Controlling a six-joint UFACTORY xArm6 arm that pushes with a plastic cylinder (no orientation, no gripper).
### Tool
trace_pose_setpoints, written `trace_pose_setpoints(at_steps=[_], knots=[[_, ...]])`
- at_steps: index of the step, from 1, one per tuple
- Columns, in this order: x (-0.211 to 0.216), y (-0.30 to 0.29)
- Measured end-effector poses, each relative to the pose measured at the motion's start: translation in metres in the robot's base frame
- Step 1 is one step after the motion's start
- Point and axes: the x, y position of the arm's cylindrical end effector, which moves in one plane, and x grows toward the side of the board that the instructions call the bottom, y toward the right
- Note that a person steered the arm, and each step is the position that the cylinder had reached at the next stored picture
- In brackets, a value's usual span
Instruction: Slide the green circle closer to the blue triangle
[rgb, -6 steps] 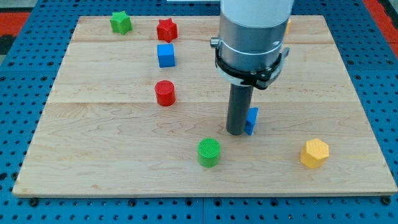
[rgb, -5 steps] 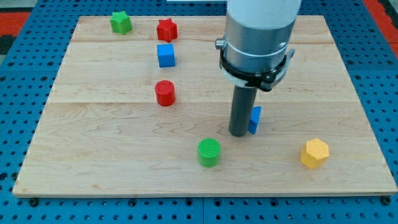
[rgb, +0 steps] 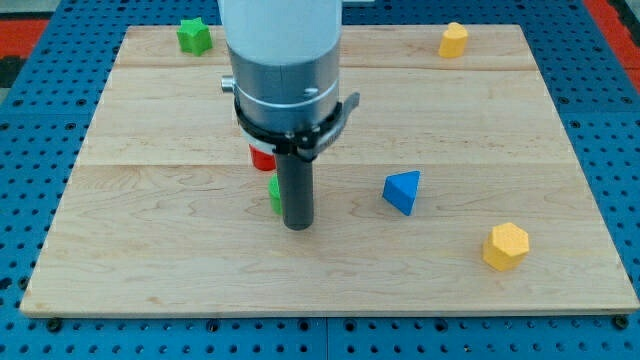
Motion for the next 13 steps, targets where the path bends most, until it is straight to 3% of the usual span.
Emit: trace_pose_setpoints(at_steps=[3, 5, 7, 9, 13], knots=[[-0.026, -0.061], [-0.039, -0.015], [-0.029, -0.018], [-0.031, 0.038], [-0.031, 0.043]])
